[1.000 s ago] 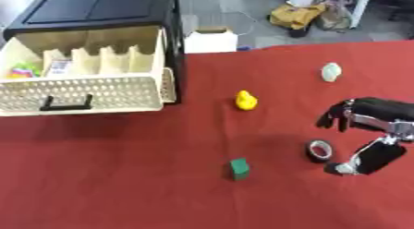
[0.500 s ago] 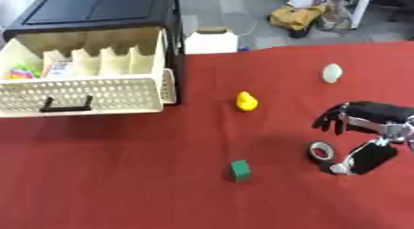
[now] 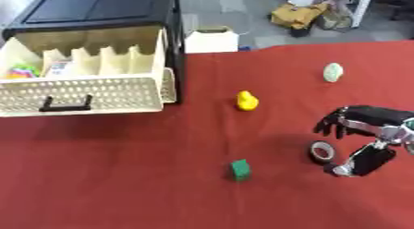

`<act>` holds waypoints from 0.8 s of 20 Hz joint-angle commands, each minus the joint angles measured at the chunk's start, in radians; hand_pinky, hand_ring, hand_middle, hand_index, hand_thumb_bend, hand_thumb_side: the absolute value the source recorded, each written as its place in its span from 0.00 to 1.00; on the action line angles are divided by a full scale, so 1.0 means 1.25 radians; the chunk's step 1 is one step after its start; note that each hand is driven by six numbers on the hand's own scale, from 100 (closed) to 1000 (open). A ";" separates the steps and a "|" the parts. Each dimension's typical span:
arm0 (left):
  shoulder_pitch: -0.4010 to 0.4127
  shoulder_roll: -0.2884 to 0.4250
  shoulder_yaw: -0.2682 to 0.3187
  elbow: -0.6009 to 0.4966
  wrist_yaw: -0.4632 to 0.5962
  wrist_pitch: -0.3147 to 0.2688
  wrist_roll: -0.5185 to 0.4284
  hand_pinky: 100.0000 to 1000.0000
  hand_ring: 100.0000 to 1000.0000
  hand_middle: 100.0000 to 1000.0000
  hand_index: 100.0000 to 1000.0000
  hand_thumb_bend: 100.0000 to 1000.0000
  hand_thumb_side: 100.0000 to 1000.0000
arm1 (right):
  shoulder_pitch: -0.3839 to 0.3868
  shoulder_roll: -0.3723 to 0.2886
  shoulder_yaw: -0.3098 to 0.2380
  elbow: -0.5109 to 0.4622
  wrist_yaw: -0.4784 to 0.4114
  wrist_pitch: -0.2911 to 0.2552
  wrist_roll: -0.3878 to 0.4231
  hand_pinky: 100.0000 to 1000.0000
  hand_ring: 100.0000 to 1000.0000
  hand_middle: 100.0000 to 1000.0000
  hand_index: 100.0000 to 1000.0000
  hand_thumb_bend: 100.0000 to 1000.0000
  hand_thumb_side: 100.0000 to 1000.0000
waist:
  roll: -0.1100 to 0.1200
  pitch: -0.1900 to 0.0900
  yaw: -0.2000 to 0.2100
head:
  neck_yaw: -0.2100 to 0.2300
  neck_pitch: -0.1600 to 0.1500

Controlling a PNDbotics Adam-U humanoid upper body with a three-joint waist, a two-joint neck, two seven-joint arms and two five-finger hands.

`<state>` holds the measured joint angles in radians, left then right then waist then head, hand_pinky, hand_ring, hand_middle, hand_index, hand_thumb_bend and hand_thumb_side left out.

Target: Pick up objects from table and place into drawer.

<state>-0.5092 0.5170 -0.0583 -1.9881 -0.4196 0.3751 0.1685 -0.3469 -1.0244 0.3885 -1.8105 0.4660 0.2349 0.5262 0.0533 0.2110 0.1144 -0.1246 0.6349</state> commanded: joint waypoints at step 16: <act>-0.002 0.006 0.011 -0.010 0.005 -0.004 0.001 0.00 0.00 0.00 0.68 0.26 1.00 | -0.020 -0.002 0.003 0.049 0.015 0.000 -0.002 0.64 0.65 0.65 0.82 0.31 0.22 | 0.002 -0.001 0.004 | -0.007 -0.013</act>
<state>-0.5024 0.5083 -0.0581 -1.9880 -0.4182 0.3733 0.1683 -0.3606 -1.0072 0.4011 -1.7518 0.4776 0.2396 0.5235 0.0575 0.2230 0.1175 -0.1333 0.6304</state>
